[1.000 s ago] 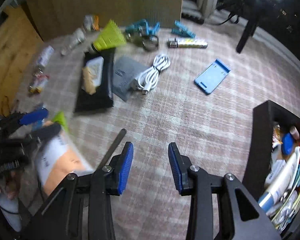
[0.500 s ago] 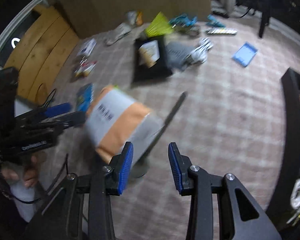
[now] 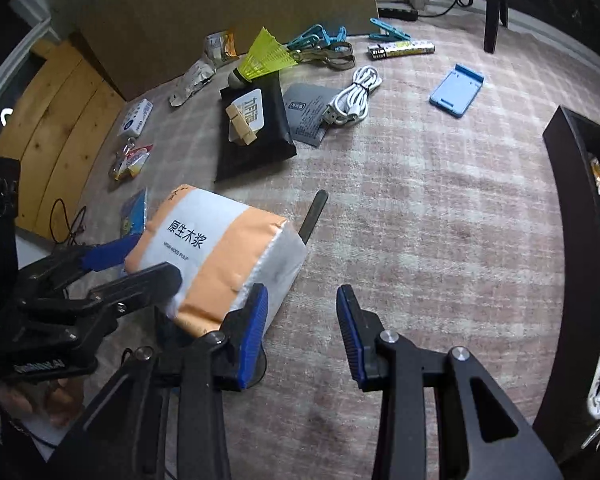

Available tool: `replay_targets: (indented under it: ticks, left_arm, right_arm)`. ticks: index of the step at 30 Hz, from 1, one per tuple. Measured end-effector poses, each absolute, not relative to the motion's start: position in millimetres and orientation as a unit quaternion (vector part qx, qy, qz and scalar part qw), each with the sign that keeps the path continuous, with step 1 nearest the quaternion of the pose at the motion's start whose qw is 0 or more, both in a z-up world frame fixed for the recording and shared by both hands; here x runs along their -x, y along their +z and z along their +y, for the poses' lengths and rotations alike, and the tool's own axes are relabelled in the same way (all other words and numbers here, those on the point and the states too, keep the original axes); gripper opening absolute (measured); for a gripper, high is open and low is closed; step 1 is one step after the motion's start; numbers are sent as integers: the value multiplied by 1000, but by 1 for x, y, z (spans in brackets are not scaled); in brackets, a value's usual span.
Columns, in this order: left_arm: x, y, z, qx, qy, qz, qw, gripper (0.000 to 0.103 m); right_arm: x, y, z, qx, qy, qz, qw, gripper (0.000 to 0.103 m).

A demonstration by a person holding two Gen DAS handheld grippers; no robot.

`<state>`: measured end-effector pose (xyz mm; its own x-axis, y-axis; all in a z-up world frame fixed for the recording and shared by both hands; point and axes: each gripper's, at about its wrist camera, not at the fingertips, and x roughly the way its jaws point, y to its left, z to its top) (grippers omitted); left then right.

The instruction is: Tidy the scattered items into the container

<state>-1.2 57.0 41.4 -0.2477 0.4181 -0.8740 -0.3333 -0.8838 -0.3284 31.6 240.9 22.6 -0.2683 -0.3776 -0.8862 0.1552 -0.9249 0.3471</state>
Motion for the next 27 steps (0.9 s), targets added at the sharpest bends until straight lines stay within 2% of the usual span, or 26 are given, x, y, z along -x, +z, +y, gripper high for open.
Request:
replay_targets:
  ticks: [9,10,12,13,23,25,27]
  left_arm:
    - [-1,43,55,559,795,-35,231,70]
    - [-2,43,54,558,796,-35,231,70]
    - [-2,43,53,558,797,-35,227,70]
    - [-1,43,53,558,797,-36,228,70]
    - [-4,38,59,560,785,-35,262,69]
    - [-6,38,61,560,784,-33,265,65]
    - [-6,37,62,558,786,-33,264,65]
  right_arm:
    - [-27,23,242,-581,-790,-121,155,37]
    - [-29,28,242,-574,-796,-117,151,39]
    - [-31,36,241,-565,-805,-108,144,51]
    - [-31,38,240,-561,-808,-107,145,52]
    - [-25,26,229,-579,-784,-165,152,50]
    - [-22,23,227,-590,-765,-193,172,48]
    - [-23,26,220,-595,-773,-165,145,45]
